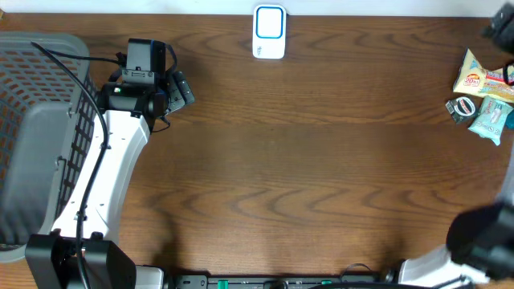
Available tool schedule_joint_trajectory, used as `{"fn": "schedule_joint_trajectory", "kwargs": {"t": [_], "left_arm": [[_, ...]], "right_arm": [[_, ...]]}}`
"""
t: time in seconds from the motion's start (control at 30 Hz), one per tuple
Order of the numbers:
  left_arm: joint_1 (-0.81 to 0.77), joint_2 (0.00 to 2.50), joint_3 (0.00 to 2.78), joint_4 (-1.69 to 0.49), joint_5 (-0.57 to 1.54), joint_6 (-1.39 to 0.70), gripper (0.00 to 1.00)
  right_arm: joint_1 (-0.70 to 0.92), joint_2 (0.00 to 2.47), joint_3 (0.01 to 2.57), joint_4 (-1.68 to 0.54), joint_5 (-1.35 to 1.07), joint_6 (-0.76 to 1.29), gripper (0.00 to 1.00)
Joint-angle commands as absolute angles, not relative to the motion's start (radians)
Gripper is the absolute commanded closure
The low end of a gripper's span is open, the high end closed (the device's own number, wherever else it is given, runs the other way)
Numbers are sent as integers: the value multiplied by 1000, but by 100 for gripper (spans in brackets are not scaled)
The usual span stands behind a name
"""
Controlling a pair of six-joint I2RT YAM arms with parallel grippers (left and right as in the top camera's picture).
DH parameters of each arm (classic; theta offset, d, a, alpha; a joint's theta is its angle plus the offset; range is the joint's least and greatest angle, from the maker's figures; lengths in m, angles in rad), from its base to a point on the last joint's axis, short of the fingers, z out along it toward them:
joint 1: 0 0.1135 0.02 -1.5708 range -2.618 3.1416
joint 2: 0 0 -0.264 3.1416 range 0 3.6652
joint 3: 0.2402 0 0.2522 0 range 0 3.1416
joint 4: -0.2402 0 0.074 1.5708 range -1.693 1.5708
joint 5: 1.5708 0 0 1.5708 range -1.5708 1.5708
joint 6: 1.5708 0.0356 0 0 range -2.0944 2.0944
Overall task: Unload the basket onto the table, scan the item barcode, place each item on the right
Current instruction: 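Open the right gripper and lift it off the tin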
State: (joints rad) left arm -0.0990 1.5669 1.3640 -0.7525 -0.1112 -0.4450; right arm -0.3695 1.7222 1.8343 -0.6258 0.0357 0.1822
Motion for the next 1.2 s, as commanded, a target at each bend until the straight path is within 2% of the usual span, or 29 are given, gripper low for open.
{"fn": "schedule_joint_trajectory", "kwargs": {"t": [0.0, 0.27, 0.4, 0.67, 1.03, 1.17], "left_arm": [[-95, 1566, 1359, -755, -125, -447, 2], [-95, 1566, 1359, -755, -125, -447, 2], [-95, 1566, 1359, -755, -125, -447, 2], [-95, 1566, 1359, -755, -125, -447, 2], [-95, 1566, 1359, -755, -125, -447, 2], [-94, 1566, 1359, -755, -125, -447, 2]], "right_arm": [[-319, 1637, 1838, -681, -25, 221, 1], [-187, 1475, 1837, -964, -26, 238, 1], [-129, 1462, 1836, -1116, -25, 243, 1], [-39, 1458, 1830, -1288, -30, 258, 1], [-6, 1459, 1830, -1538, -30, 310, 1], [-6, 1459, 1830, -1557, -29, 310, 1]]}}
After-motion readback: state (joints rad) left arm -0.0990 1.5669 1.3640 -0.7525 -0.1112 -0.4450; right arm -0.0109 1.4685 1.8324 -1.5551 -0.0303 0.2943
